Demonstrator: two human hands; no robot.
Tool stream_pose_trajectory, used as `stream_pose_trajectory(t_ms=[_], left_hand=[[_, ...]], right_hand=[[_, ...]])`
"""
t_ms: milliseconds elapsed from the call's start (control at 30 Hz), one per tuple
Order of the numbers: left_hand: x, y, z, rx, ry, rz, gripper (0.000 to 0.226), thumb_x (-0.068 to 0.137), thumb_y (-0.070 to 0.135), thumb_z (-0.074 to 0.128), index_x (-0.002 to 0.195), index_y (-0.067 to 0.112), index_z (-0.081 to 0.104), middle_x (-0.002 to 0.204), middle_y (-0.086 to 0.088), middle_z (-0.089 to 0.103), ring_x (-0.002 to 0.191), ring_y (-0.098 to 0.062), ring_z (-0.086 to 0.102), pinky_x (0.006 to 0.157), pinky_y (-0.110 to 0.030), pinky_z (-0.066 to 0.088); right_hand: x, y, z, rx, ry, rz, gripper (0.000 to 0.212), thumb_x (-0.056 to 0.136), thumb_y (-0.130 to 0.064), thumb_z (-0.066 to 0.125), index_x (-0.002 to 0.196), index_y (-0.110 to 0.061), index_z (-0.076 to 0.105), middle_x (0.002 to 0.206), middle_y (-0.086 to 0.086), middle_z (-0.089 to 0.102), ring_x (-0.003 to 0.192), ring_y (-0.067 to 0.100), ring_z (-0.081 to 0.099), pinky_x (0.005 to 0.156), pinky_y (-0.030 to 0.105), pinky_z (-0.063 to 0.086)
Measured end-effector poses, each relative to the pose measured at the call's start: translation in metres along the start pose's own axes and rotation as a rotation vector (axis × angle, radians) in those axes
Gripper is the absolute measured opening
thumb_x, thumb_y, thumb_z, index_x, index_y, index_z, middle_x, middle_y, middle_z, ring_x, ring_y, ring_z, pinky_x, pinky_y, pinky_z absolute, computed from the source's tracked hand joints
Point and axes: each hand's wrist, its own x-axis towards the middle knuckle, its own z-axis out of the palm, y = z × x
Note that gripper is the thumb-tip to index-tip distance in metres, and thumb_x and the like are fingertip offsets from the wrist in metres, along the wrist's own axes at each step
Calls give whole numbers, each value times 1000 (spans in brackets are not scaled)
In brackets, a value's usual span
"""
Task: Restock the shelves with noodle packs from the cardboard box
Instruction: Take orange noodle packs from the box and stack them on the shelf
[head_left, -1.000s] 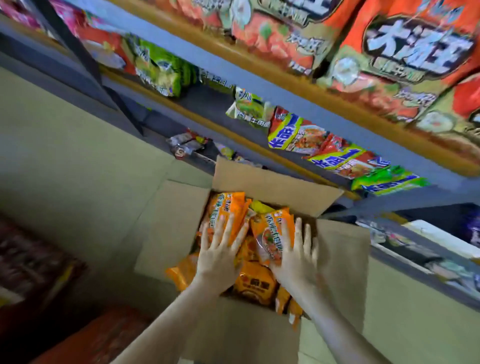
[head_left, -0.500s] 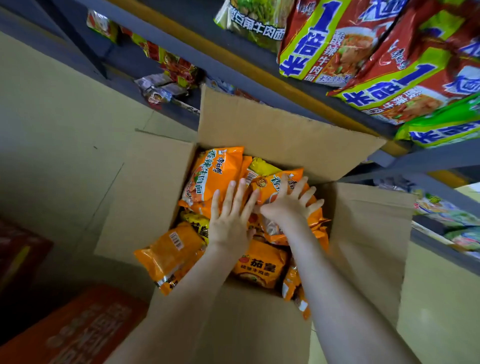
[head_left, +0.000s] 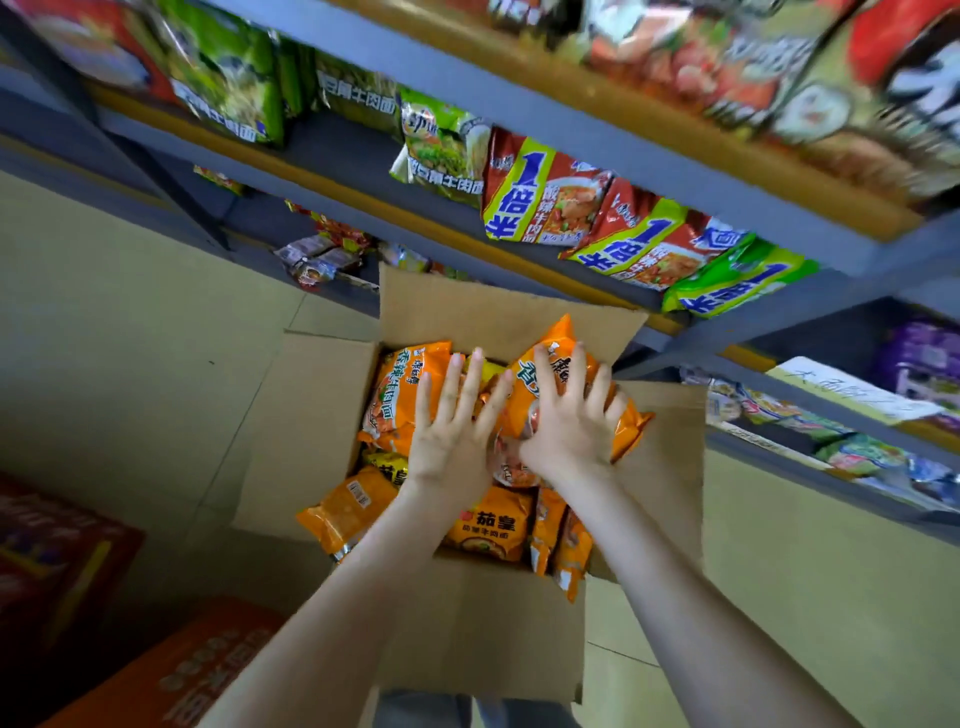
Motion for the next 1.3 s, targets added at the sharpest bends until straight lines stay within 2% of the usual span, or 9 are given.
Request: stream_pose_trajectory(t_ms=[233,400,500,600,733,833,1033,1200,1300], left_hand=[[2,-15,-168,23,248,175,87,80,42,67,150,20,21,155,-14,24,143,-32,17,111,-56,9],[-1,-23,-281,64,345,352,73,88,38,39,151,14,12,158,-12,16,146,-28,7,112,-58,2],[2,-31,-336,52,405,376,65,97,42,25,153,16,3,159,-11,10,147,-27,4,114,-57,2],[8,-38,-383,67,501,373,59,103,45,10,153,18,-5,159,-9,4,147,-27,6,114,-57,7],[26,-43,-433,65,628,328,59,103,45,9,153,17,-2,160,-8,-5,148,-25,-2,115,-56,9],[46,-50,-461,71,679,279,58,103,43,13,153,14,4,159,-9,4,148,-24,-2,116,-52,3],[110,-69,-502,90,672,141,59,98,35,30,151,11,23,157,-10,20,146,-24,18,117,-47,11],[187,-81,-515,55,629,253,55,92,29,27,135,5,51,143,-13,47,132,-26,45,108,-42,36],[229,-83,-512,83,562,337,52,101,23,24,149,5,25,158,-12,18,146,-24,18,117,-36,18]], right_hand=[[-76,19,-168,22,291,-179,118,63,-55,76,152,-32,3,159,11,-1,142,41,6,109,56,7],[-113,23,-273,-1,438,-189,114,63,-64,71,152,-31,9,159,12,7,140,43,17,107,59,17],[-128,26,-324,-19,601,-213,113,51,-61,77,148,-26,31,153,16,28,132,46,33,102,61,29],[-138,28,-370,-50,762,-248,111,50,-61,76,147,-26,34,151,17,30,131,45,34,101,61,31],[-139,28,-424,-93,930,-291,110,51,-58,76,147,-26,33,152,16,29,132,45,33,101,60,31],[-121,26,-461,-162,1014,-334,107,55,-55,74,149,-27,30,153,16,27,133,45,31,102,61,28],[-49,24,-524,-174,998,-212,115,50,-58,78,149,-28,26,154,16,25,134,44,29,101,59,29],[35,31,-551,-271,860,-204,113,72,-62,66,150,-33,-11,159,7,-11,143,39,-3,112,58,9],[82,24,-552,-334,820,-223,110,73,-60,64,151,-32,-9,159,7,-10,143,38,-3,112,57,8]])
